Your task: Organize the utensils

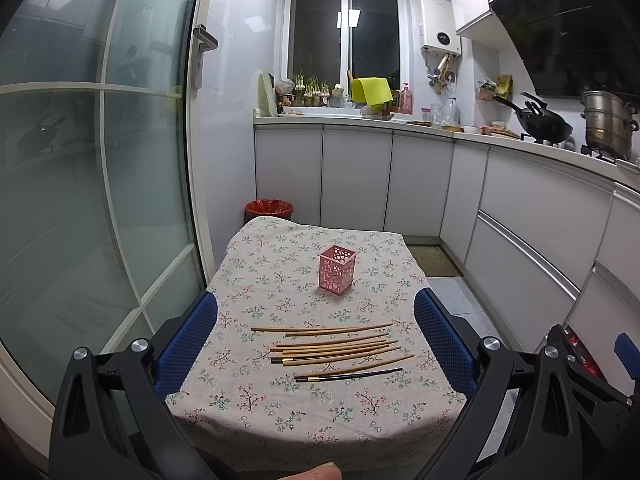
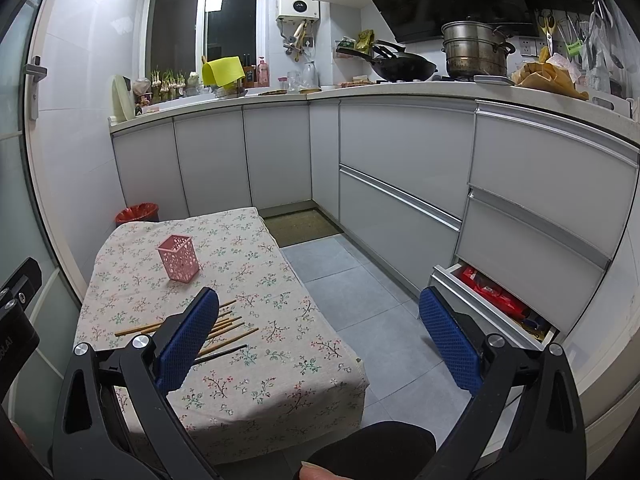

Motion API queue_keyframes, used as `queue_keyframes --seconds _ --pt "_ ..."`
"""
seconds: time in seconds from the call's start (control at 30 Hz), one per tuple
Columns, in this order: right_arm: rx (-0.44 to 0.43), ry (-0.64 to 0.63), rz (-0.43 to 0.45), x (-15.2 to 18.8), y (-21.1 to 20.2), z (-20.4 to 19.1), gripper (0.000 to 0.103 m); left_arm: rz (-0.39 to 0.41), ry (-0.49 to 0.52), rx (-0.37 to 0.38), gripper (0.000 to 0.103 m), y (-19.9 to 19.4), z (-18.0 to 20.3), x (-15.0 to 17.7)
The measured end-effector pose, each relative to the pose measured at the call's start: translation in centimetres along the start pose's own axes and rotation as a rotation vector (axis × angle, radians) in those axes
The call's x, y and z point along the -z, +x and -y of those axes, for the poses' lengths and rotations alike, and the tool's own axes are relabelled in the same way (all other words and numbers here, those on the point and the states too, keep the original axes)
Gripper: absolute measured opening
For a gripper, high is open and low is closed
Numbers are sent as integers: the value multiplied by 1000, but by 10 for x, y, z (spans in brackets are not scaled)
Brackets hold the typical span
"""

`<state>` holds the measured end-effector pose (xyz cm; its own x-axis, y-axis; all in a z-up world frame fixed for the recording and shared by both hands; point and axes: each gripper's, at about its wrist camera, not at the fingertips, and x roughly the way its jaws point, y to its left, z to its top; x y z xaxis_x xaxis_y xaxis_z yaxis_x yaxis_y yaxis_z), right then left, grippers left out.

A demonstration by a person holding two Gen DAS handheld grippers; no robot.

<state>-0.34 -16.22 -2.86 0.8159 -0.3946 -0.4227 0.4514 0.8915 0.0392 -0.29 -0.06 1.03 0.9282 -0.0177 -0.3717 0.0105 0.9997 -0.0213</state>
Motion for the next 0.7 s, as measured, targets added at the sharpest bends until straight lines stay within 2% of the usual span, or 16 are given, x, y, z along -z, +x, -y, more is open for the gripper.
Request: queue_keyframes --seconds 0.17,0.23,0.3,0.43,0.5,0.6,0.7 --pt "-17 24 -27 2 9 2 96 -13 25 0 96 10 0 0" --pt "-41 72 -76 3 22 9 96 -58 78 25 96 32 2 -6" --pt "-73 166 -155 8 44 23 96 -147 141 65 96 67 4 -11" --pt "-127 342 -308 25 97 50 96 -385 234 205 96 144 14 -6" --pt "-126 366 -349 32 118 54 96 -480 287 255 96 182 26 -1" --pt "-113 355 -402 42 147 50 96 -573 347 333 96 227 50 6" --pt "-125 361 -473 51 176 46 96 -660 410 379 96 271 82 13"
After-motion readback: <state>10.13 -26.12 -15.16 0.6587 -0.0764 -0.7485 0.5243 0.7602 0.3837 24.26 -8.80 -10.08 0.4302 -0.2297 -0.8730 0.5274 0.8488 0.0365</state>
